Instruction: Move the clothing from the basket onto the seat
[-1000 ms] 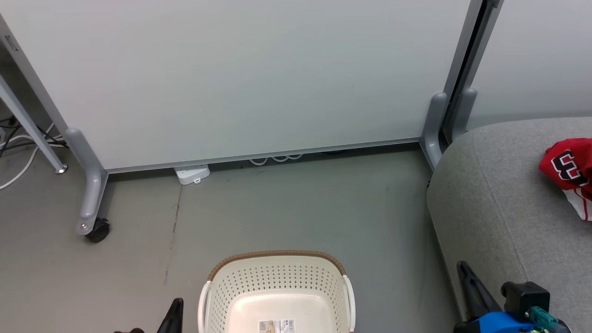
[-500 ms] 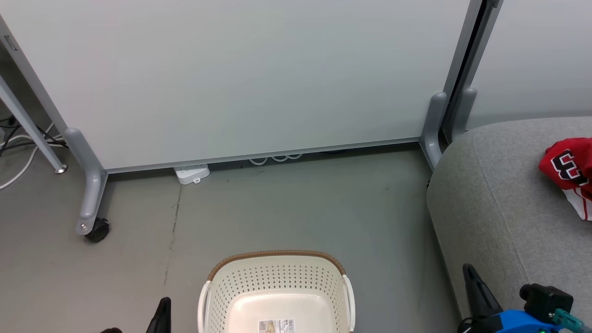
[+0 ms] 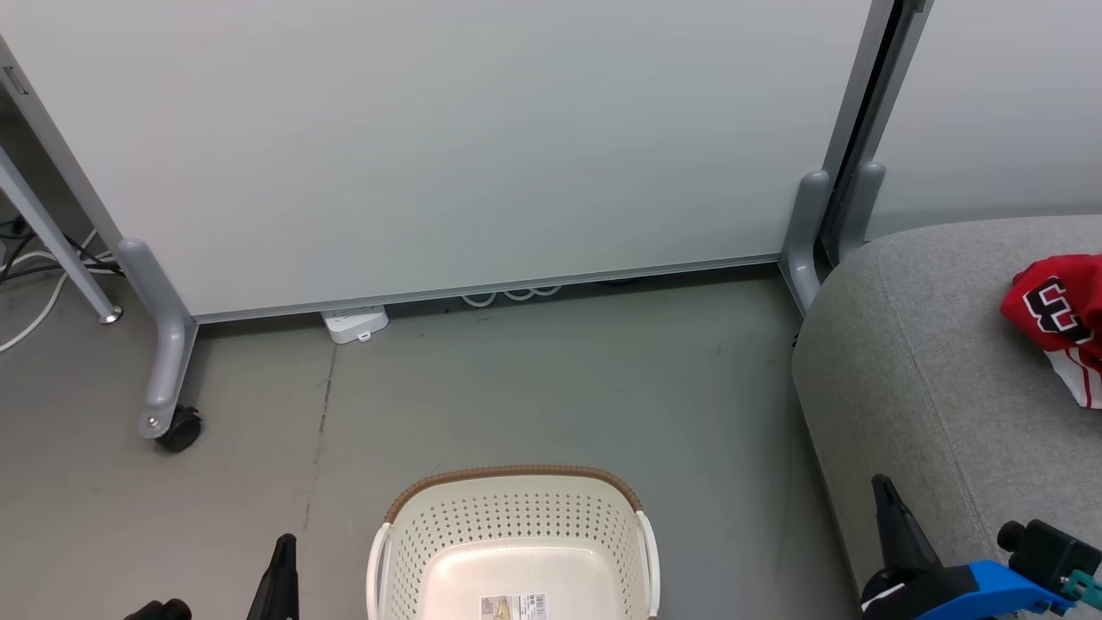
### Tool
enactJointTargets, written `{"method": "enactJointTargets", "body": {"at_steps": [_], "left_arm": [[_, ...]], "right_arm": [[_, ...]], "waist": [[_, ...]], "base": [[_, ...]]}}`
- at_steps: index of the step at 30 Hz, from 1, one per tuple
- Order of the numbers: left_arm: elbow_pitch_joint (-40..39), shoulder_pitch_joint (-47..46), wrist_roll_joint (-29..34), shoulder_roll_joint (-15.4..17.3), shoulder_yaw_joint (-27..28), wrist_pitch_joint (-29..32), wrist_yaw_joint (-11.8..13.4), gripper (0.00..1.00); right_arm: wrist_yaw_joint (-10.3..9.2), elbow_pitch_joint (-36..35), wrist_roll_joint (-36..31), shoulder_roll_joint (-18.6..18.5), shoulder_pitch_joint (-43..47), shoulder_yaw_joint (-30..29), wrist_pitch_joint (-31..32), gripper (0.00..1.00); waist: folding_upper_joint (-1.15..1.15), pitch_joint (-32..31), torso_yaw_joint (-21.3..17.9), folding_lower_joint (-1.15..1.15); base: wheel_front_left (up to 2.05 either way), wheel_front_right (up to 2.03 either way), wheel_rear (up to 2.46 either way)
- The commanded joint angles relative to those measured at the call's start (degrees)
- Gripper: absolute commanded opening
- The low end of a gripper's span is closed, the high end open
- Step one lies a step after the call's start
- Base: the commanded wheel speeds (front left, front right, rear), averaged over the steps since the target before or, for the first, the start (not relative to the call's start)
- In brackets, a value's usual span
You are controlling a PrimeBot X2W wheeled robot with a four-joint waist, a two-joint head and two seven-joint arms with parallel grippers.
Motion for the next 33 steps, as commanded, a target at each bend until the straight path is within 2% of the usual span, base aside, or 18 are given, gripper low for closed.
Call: {"method": "enactJointTargets", "body": {"at_steps": [1, 33], "left_arm": [[-1.0, -1.7, -1.6, 0.3, 0.6, 0.4, 0.0, 0.00], [-4.0, -3.8, -23.1, 0.1, 4.2, 6.4, -0.1, 0.00]], "right_arm": [[-0.01, -0.7, 1.8, -0.1, -1.6, -0.2, 0.2, 0.00], [-0.02, -0.4, 26.4, -0.1, -4.1, -1.4, 2.9, 0.00]], "waist": [[0.00, 0.0, 0.0, 0.00], [0.00, 0.2, -0.5, 0.00]], "base": [[0.00, 0.00, 0.00], [0.00, 0.00, 0.00]]}}
